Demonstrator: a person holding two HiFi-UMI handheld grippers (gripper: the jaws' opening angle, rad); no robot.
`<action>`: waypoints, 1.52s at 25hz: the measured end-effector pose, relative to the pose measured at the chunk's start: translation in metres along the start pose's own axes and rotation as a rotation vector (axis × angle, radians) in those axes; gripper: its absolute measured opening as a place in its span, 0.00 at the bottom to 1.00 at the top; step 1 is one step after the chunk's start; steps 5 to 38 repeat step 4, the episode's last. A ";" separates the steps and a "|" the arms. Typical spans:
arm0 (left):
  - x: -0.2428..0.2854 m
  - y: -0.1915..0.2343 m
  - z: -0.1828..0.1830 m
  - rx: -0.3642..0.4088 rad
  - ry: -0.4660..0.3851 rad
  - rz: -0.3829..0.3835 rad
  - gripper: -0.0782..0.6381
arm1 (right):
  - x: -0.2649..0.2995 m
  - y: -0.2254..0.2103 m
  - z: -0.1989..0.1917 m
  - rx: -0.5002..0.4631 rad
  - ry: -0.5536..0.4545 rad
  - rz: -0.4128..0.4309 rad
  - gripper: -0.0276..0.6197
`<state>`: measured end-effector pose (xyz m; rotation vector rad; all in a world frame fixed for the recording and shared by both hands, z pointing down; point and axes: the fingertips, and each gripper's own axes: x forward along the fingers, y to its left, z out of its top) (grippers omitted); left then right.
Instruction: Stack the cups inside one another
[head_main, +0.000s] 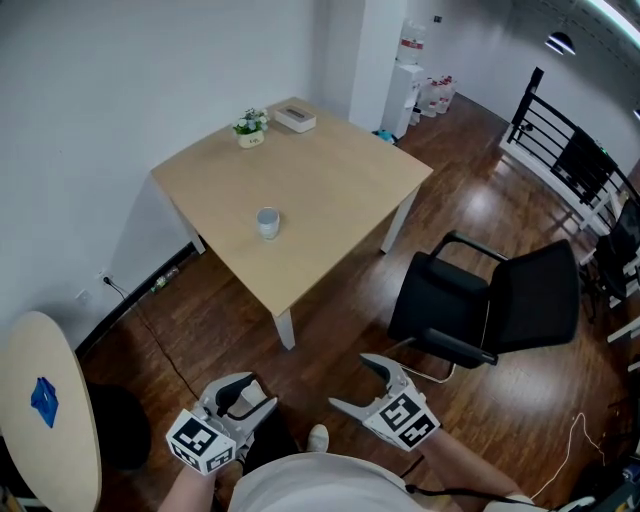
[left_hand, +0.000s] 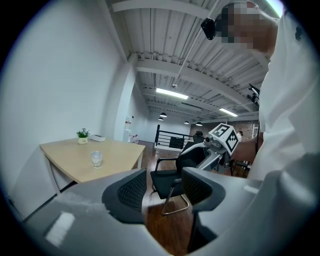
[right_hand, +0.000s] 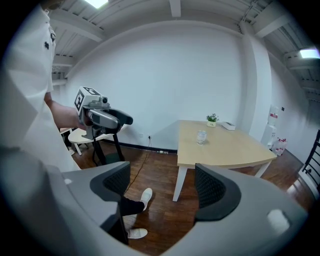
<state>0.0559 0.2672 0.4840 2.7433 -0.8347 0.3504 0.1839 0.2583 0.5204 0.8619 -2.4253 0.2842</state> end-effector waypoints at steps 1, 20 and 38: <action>0.000 -0.001 0.000 -0.001 0.002 -0.002 0.43 | -0.002 -0.001 -0.001 0.001 0.001 -0.005 0.66; 0.003 0.001 0.003 0.006 0.005 -0.004 0.43 | -0.004 -0.005 -0.001 0.008 -0.001 -0.019 0.66; 0.003 0.001 0.003 0.006 0.005 -0.004 0.43 | -0.004 -0.005 -0.001 0.008 -0.001 -0.019 0.66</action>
